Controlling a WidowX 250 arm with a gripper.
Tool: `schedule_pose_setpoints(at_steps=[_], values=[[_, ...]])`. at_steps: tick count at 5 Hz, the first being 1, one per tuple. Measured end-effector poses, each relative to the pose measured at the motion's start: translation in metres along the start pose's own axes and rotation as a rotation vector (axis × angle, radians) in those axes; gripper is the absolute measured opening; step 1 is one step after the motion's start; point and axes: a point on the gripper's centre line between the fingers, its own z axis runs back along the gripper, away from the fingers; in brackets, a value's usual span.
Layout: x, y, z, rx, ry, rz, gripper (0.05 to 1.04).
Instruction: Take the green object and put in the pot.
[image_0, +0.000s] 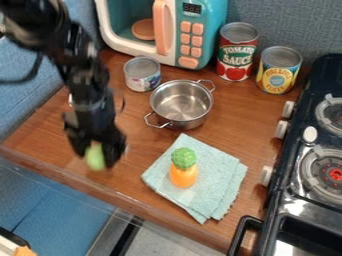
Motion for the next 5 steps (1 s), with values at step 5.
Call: schedule_pose_setpoints(at_steps=[5], values=[[0.137,-0.082,-0.023,-0.037,-0.055,-0.162,0.785]])
